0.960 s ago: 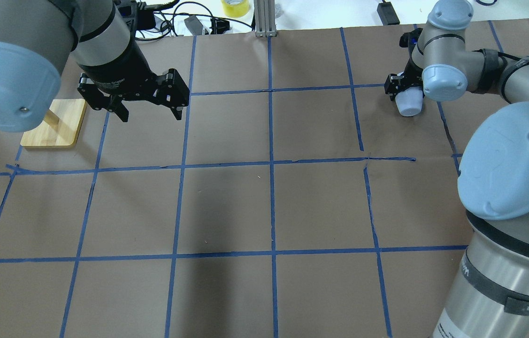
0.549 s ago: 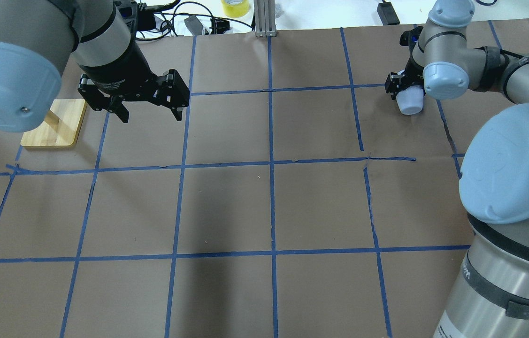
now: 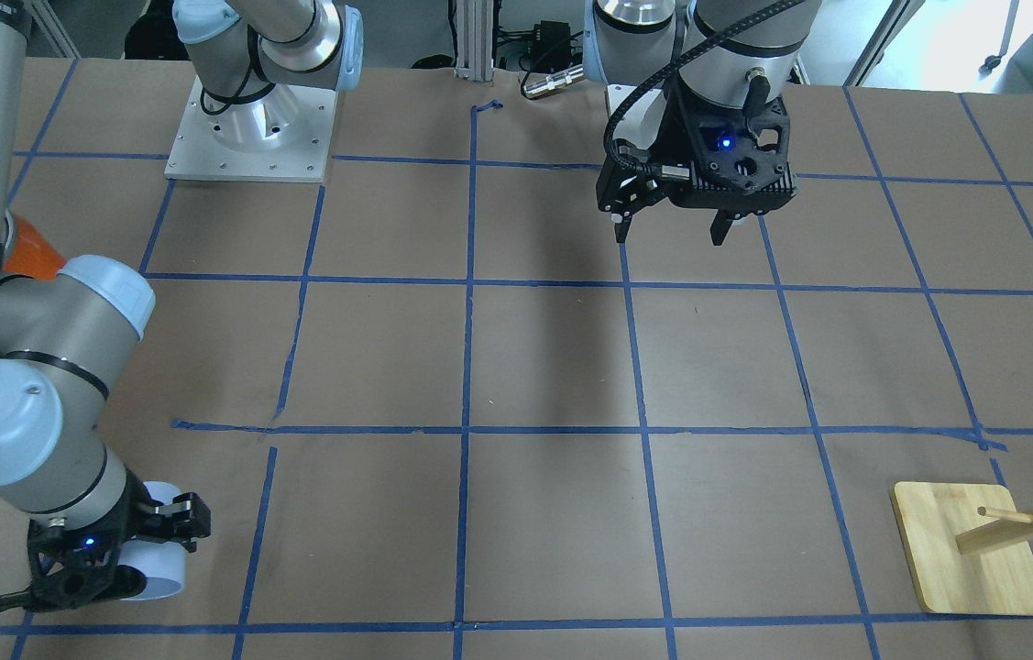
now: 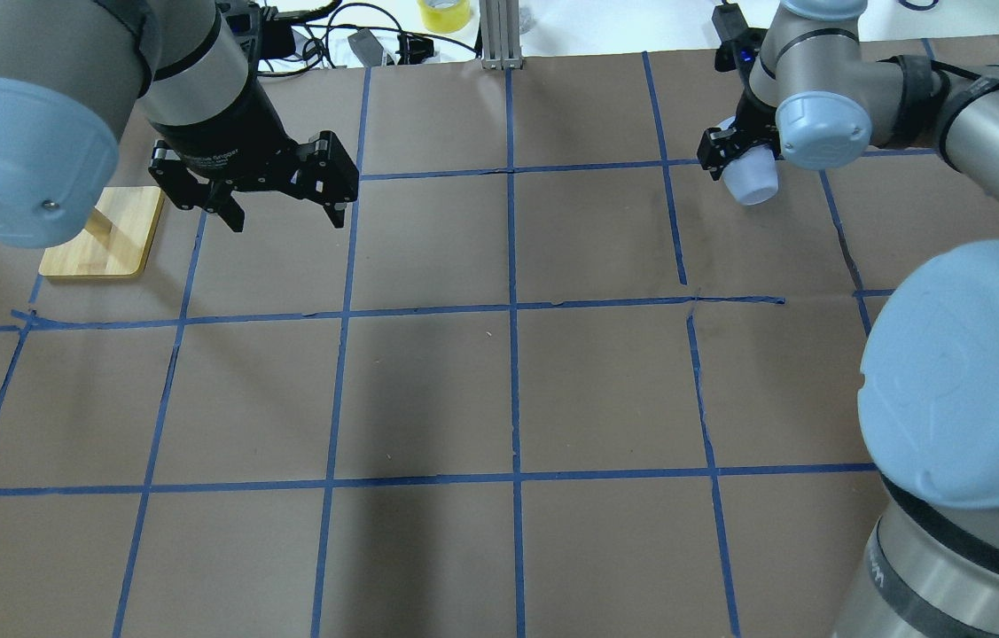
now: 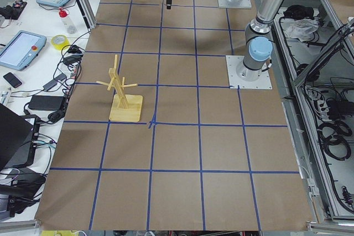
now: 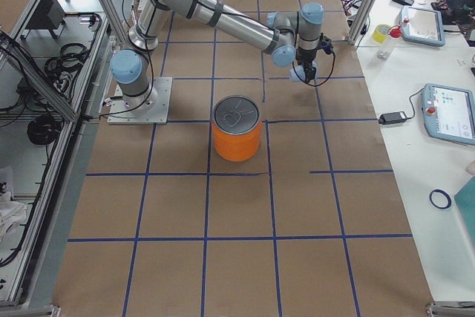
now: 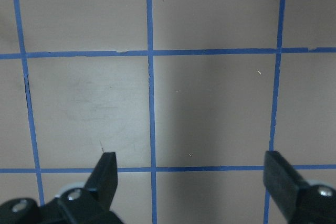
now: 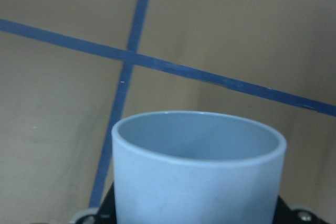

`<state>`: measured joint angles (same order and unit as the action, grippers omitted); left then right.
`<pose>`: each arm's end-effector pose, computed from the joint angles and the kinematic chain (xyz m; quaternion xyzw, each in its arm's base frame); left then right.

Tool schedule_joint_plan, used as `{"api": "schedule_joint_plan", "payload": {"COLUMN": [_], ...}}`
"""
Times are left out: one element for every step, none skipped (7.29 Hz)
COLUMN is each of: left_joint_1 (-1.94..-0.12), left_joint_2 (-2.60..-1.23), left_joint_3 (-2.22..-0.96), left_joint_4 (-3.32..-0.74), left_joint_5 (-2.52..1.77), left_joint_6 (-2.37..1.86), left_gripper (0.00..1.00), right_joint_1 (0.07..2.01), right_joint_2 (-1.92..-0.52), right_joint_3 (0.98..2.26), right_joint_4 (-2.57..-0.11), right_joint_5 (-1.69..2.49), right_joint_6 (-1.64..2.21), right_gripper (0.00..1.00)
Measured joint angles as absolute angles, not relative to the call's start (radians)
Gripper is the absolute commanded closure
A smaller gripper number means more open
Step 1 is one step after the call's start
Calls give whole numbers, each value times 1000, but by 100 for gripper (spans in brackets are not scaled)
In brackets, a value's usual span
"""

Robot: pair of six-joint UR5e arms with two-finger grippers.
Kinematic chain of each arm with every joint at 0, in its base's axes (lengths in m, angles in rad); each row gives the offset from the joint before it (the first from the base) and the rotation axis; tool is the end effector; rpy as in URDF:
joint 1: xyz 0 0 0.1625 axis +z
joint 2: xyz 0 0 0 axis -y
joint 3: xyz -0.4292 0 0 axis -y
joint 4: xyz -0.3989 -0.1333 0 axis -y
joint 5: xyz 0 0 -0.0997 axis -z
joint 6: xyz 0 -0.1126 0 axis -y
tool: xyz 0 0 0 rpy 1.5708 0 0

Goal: Flip cup
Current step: 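Carry the cup with the right gripper toward the left gripper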

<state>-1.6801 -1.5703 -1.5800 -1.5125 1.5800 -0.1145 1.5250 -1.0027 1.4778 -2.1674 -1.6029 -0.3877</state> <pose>-0.1864 -0.4864 0.4807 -0.0027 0.9997 -0.0252 0.0018 0.0976 -0.7035 0.2422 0.1688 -0.9836 0.0558 0.0287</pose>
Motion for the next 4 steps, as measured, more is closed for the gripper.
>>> {"api": "schedule_joint_plan", "payload": {"left_joint_1": [-1680,-1680,-1680,-1681], "left_joint_2": [-1570,-1570,-1570,-1570], "left_joint_3": [-1580,-1580,-1580,-1580], "left_joint_4": [-1512,-1512,-1512,-1513], "left_joint_5": [1580,1580,1581,1581], "left_joint_6": [-115,-115,-114,-114], "left_gripper": [0,0,0,0], "right_joint_1": [1578,1641,1713,1775], "right_joint_2": [-1011,-1015,-1011,-1007], "right_joint_3": [1486,1493,1502,1510], "right_joint_4": [-2165,-2164,-2167,-2174], "right_joint_5": [-1598,-1593,-1593,-1593], "right_joint_6": [-441,-479,-513,-557], "right_gripper": [100,100,100,100]}}
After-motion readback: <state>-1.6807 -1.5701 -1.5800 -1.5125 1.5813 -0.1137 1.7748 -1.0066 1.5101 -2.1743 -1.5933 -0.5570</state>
